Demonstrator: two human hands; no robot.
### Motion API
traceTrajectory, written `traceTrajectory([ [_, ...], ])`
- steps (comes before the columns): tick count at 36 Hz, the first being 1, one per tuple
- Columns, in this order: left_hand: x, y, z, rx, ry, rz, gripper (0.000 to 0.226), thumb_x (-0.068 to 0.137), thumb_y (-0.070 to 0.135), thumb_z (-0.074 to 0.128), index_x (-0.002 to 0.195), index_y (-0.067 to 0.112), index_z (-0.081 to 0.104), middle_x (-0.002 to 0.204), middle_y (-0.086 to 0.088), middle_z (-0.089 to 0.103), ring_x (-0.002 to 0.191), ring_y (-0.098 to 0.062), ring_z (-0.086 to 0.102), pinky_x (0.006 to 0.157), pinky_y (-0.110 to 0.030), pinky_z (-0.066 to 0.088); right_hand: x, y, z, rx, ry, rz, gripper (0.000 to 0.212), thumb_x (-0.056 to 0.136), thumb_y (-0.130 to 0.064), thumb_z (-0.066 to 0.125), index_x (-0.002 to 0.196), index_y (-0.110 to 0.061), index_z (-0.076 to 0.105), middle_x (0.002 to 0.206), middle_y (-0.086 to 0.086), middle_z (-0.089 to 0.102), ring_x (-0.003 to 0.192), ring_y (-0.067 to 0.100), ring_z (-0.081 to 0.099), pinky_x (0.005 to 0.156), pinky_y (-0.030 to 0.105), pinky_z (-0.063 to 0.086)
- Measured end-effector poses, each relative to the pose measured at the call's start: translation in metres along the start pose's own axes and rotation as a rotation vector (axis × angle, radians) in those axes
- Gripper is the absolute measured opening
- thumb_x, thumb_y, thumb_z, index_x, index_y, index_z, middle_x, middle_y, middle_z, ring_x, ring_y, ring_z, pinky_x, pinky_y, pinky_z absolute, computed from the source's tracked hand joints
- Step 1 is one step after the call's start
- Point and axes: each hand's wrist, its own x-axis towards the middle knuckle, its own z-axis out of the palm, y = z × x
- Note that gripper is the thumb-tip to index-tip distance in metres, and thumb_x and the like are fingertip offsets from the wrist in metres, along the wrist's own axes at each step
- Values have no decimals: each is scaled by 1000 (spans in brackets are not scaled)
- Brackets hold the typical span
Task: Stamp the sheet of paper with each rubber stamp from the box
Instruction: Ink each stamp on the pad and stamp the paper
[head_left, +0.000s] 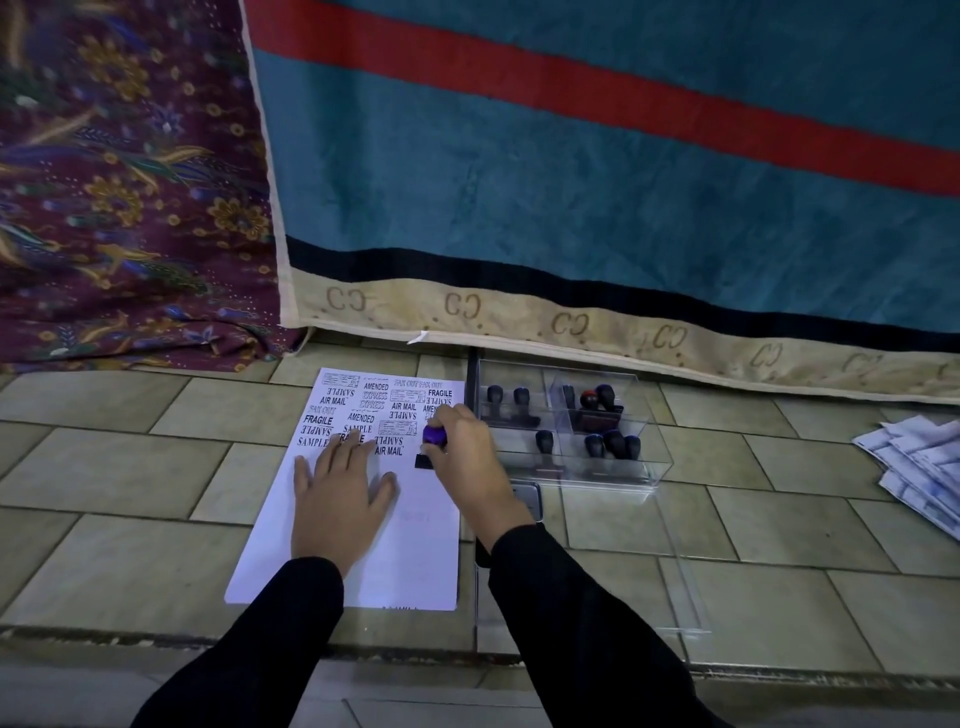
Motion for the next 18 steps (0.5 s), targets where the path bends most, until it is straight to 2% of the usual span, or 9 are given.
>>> traceTrajectory([
  [3, 1, 0, -1, 1, -2, 4, 52, 93, 45, 42, 140, 23, 39, 153, 2, 31, 143, -15, 18, 116, -48, 1, 14, -2, -7, -28, -70, 21, 17, 85, -3, 62, 102, -1, 60, 108, 16, 58, 95, 29, 58, 81, 37, 51],
  [6, 1, -3, 0, -1, 3, 10, 52, 93, 48, 41, 138, 24, 40, 152, 3, 33, 143, -15, 20, 116, -49, 3, 25, 2, -16, 19, -88, 75, 23, 83, -9, 67, 106, -7, 62, 107, 15, 63, 96, 27, 61, 84, 36, 53],
  [11, 1, -3, 1, 9, 4, 11, 61, 86, 53, 30, 138, 24, 41, 151, 3, 34, 142, -15, 21, 116, -49, 4, 39, 12, -59, 296, 215, 187, 32, 82, -12, 69, 111, -13, 56, 106, 5, 67, 92, 17, 66, 86, 30, 55],
  [15, 1, -4, 2, 29, 11, 13, 64, 85, 55, 25, 137, 23, 42, 151, 3, 35, 142, -16, 23, 116, -50, 7, 52, 32, -93, 233, 359, 156, 20, 83, -10, 69, 98, -14, 57, 96, 4, 65, 82, 18, 66, 76, 28, 57],
  [18, 1, -4, 3, 33, 9, 15, 68, 82, 57, 21, 136, 22, 44, 150, 3, 37, 141, -16, 25, 115, -51, 9, 61, 55, -100, 97, 392, 160, 17, 84, -8, 67, 98, -13, 59, 107, 6, 58, 87, 22, 64, 81, 32, 56],
])
